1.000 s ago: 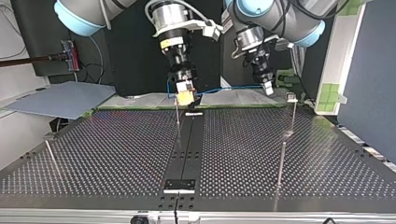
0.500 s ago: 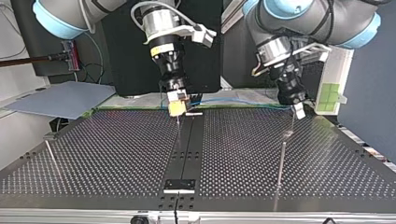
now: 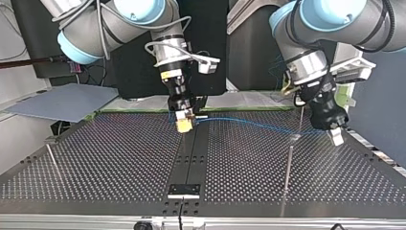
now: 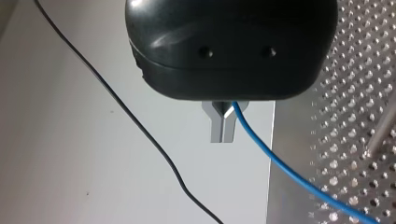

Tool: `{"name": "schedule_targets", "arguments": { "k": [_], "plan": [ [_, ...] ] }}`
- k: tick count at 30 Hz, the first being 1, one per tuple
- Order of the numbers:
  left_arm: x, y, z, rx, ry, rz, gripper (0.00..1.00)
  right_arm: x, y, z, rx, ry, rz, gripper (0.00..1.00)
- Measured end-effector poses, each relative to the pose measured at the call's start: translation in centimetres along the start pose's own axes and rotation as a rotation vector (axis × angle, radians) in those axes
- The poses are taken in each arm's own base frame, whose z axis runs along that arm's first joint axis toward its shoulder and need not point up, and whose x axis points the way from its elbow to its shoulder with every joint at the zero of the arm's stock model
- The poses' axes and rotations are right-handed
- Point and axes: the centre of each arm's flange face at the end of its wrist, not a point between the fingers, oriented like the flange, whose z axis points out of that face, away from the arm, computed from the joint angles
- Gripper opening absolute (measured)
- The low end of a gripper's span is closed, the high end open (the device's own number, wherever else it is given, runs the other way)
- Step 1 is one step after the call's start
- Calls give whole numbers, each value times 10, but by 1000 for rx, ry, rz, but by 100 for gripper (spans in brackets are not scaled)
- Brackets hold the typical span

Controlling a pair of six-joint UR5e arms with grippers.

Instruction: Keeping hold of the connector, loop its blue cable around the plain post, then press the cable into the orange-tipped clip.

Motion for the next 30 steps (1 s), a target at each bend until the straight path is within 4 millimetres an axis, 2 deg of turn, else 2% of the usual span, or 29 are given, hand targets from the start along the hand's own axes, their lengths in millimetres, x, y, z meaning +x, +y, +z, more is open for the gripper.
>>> {"name": "schedule_targets", "arguments": {
  "k": [9,17,23,30],
  "plan": [
    [14,8,51,2,60,71,0,9,14,34,-16,41,6,0],
    [29,3,83,48,133,93,0,5,26,57,-31,54,2,0],
    [32,-4,93,98,161,95,0,-3,38,69,-48,51,-3,0],
    [54,-4,99,105,195,103,0,-4,56,78,-70,55,-10,0]
  ]
}}
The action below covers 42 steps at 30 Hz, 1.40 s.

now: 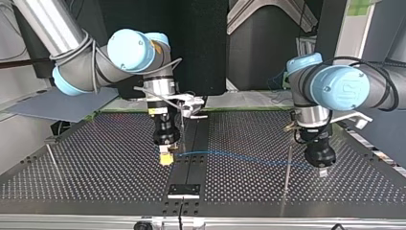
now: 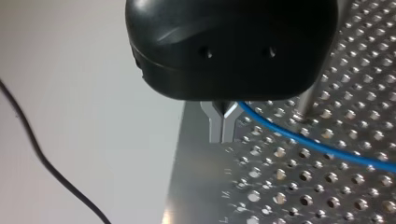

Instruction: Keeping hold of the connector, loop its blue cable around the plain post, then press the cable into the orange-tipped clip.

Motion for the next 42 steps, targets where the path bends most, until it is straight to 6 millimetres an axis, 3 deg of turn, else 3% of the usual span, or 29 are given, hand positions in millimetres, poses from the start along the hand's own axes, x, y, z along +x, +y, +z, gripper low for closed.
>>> {"name": "schedule_targets", "arguments": {
  "k": [6,16,26,35,42],
  "plan": [
    [6,4,8,-9,-6,-10,0,-9,12,6,-7,-11,-10,0],
    [20,6,11,-9,11,-2,0,-42,21,12,-13,-53,-25,0],
    [62,9,32,-3,58,-10,0,-54,23,15,-9,-59,-32,0],
    [81,20,46,-11,75,-38,0,-58,27,17,-9,-58,-38,0],
    [100,17,52,39,109,-34,0,-72,35,21,-16,-66,-43,0]
  ]
}}
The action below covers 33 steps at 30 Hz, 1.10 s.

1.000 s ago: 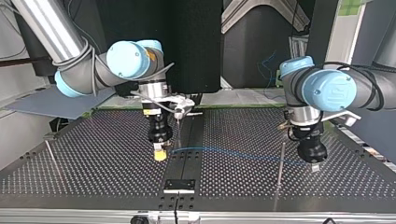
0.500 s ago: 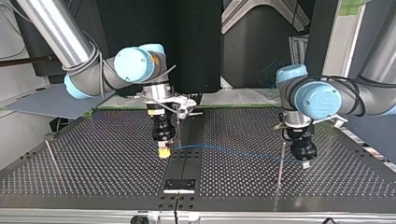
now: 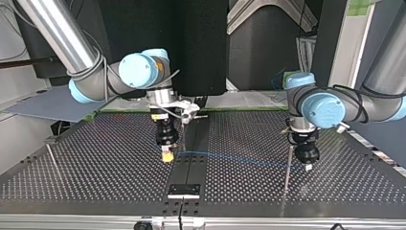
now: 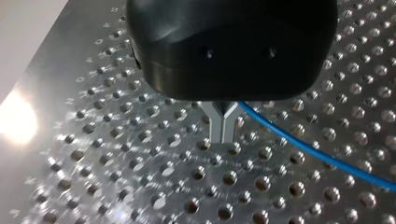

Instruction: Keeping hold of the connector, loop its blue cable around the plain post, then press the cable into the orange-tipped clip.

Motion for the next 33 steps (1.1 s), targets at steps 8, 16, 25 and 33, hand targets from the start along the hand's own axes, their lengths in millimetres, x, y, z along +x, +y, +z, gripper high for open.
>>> {"name": "schedule_targets", "arguments": {
  "k": [8,16,25,33],
  "plan": [
    [7,-1,-2,16,11,-8,0,-28,10,7,-11,-24,-4,0],
    [15,2,-4,18,4,-44,4,-82,7,5,5,-102,-22,0],
    [24,3,-7,19,3,-78,16,-138,-23,-10,71,-185,-42,0],
    [27,1,-8,38,-4,-109,32,-201,-43,-34,70,-274,-58,0]
  ]
}}
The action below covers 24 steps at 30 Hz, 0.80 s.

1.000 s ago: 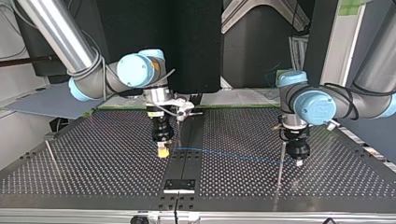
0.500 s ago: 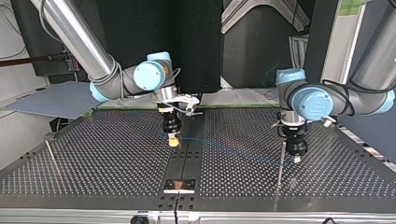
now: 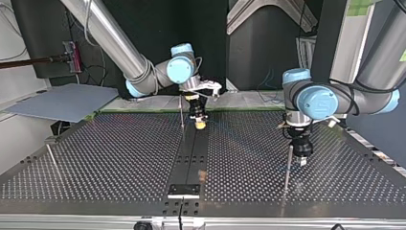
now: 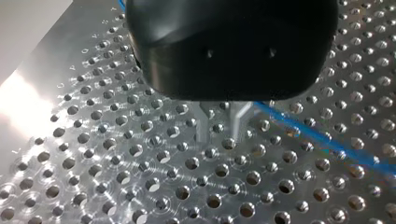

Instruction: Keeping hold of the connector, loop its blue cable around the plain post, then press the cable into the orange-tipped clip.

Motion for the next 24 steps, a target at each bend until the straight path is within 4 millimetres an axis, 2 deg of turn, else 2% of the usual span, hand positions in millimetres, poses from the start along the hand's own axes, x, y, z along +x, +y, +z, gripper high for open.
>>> {"name": "schedule_targets", "arguments": {
  "k": [1,2,3,5,6,8,9,11,12,13,17,24],
  "plan": [
    [0,0,0,3,0,-3,46,-9,-1,0,-3,-13,-2,0],
    [1,0,0,4,1,-7,53,-15,-1,-1,-6,-21,-3,0],
    [2,1,0,1,3,-11,53,-22,-1,-1,-10,-31,-4,0],
    [9,5,-2,-13,9,-20,64,-37,1,-2,-24,-52,-6,0],
    [13,7,-2,-21,13,-23,64,-44,2,-3,-31,-62,-7,0],
    [23,10,-1,-38,27,-24,76,-62,6,-5,-44,-85,-7,0],
    [29,10,-1,-43,35,-23,76,-70,7,-5,-48,-95,-7,0],
    [41,12,0,-49,57,-20,92,-86,9,-6,-53,-115,-10,0],
    [46,13,1,-50,65,-18,92,-93,9,-7,-54,-124,-12,0],
    [50,13,1,-52,72,-17,98,-103,10,-7,-55,-136,-15,0],
    [58,14,2,-56,86,-15,100,-130,11,-9,-57,-170,-26,0],
    [59,15,2,-64,84,-17,100,-176,11,-14,-60,-216,-36,0]
  ]
}}
